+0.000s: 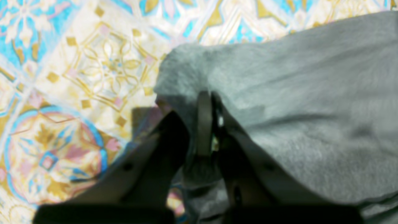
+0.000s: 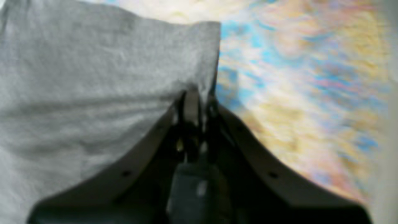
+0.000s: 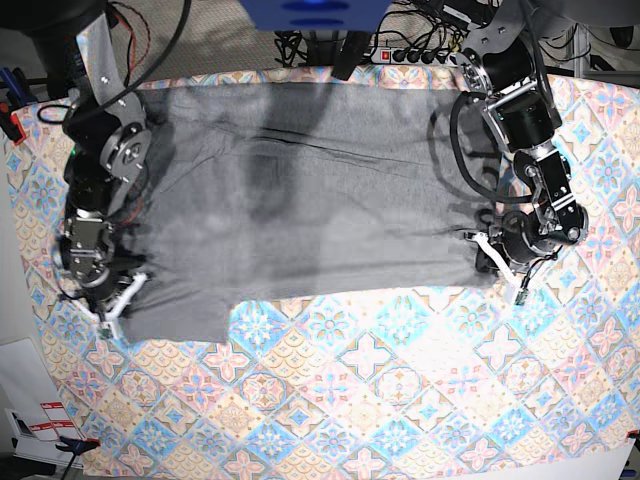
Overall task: Fold the T-shirt properly
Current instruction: 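Lift the pinched edge with both grippers and fold it over the shirt, then lay the folded edge down and pull it toward the first fold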
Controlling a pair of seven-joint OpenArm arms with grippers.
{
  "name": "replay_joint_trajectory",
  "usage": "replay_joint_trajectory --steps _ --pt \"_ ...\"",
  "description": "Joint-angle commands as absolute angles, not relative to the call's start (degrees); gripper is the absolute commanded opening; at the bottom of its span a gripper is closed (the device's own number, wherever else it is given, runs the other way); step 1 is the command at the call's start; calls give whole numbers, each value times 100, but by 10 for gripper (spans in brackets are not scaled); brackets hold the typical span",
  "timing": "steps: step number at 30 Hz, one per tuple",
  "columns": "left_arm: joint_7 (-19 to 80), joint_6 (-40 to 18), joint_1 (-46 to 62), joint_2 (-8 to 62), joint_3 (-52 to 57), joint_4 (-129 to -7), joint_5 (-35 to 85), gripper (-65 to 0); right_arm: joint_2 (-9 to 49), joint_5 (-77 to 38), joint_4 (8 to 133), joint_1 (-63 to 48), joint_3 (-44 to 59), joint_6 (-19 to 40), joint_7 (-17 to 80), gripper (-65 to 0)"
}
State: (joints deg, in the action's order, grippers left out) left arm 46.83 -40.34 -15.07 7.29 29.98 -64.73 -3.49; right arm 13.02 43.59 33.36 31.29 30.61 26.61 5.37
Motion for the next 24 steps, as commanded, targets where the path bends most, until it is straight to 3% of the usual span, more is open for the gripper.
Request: replay_joint_trajectory --steps 1,8,16,24 --pt "4558 -4000 -1648 787 3002 -6589 -286 -650 1358 4321 3653 3081 3073 2589 567 -623" --pt "4585 -4000 -1648 804 2870 -6633 -277 -650 1077 4321 4910 2343 3090 2615 734 -623" --pt "4602 -4000 -919 769 2448 -8303 -224 -650 760 4295 6246 1499 3204 2615 848 -623" --pt "4549 -4000 -505 813 2448 -8374 -224 -650 558 4286 7336 804 3319 2615 1051 -623"
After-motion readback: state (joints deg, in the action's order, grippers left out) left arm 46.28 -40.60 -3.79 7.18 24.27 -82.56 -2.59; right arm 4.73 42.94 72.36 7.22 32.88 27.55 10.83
